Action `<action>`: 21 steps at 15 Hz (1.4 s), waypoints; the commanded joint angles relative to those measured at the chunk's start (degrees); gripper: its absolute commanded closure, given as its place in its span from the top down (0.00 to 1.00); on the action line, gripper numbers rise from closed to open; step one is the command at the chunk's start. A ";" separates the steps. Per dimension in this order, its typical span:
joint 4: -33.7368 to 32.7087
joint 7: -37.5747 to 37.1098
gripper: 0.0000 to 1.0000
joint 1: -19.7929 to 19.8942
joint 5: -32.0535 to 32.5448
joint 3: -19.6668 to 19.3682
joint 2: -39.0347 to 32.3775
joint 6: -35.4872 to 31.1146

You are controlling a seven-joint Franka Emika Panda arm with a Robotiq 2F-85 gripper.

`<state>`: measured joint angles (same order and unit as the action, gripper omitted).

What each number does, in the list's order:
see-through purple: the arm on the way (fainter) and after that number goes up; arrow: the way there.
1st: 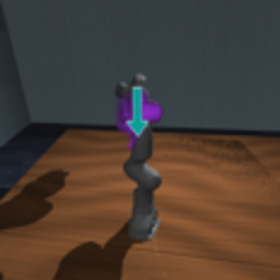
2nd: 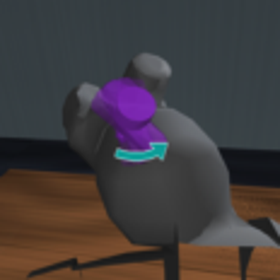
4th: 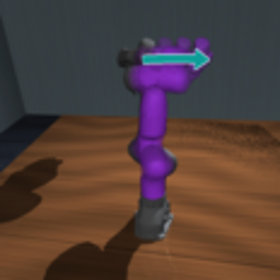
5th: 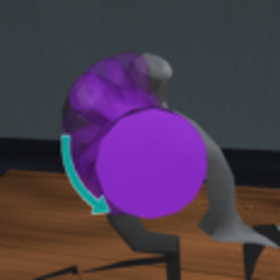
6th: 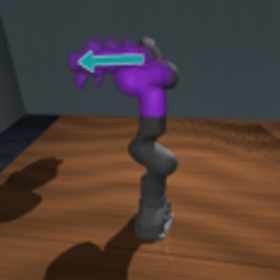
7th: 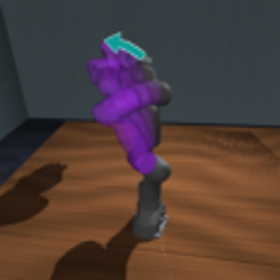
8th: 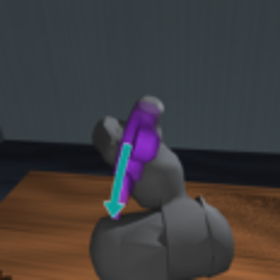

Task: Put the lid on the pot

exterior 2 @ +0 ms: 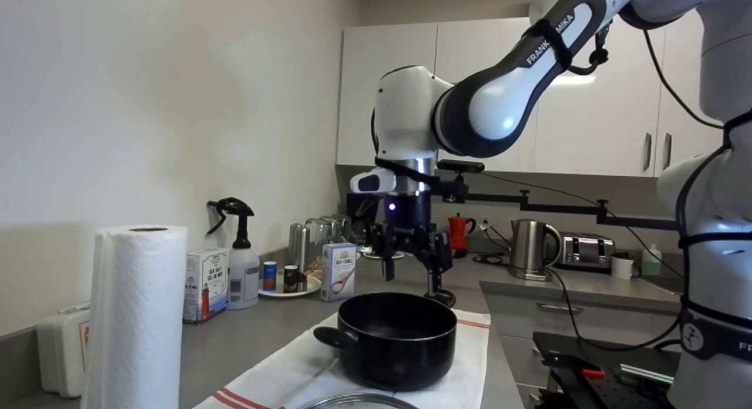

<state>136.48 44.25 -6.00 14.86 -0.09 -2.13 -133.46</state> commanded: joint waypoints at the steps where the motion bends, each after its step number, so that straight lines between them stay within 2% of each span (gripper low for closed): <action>1: -4.32 2.65 1.00 0.66 -0.95 2.81 -6.64 -4.00; 10: -7.70 6.49 1.00 2.03 -1.76 7.98 -15.73 -13.08; 21: -7.50 12.24 1.00 2.02 -0.62 11.69 -21.40 -16.12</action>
<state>129.36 54.34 -4.51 14.73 10.44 -21.56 -147.30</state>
